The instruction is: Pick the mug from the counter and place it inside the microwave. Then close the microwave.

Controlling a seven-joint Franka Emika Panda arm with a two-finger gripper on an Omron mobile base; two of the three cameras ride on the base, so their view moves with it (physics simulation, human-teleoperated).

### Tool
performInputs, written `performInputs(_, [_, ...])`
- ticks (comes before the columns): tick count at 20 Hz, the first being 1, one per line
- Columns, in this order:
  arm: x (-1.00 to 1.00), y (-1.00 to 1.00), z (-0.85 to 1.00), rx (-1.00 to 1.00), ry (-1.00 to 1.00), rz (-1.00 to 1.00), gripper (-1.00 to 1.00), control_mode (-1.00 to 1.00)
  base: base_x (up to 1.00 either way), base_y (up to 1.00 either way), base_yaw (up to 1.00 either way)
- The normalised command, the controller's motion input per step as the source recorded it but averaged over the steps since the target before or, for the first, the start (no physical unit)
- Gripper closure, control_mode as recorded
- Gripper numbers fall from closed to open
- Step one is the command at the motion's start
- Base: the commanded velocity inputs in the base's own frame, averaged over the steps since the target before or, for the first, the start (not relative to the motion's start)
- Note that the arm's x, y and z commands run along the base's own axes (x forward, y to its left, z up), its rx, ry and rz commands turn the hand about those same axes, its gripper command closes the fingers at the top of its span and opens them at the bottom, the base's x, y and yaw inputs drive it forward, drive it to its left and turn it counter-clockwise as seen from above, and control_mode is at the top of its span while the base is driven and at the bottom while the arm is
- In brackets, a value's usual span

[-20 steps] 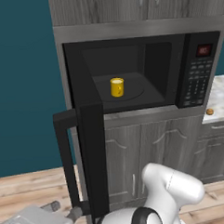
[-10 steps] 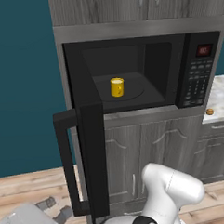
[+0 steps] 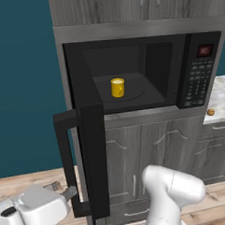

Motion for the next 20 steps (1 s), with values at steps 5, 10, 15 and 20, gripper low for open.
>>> performInputs(5, [0.20,-0.05,-0.04,0.00,0.00,0.03,-1.00,-1.00,0.00,0.00,0.00])
performInputs(10, [0.09,0.05,-0.08,-0.01,-0.04,0.01,-1.00,-1.00,0.00,0.00,0.00])
performInputs(15, [0.15,0.00,0.00,-0.02,-0.05,0.00,-1.00,-1.00,0.00,0.00,0.00])
performInputs(20, [0.07,0.00,0.00,0.00,-0.06,0.00,-1.00,-1.00,0.00,0.00,0.00])
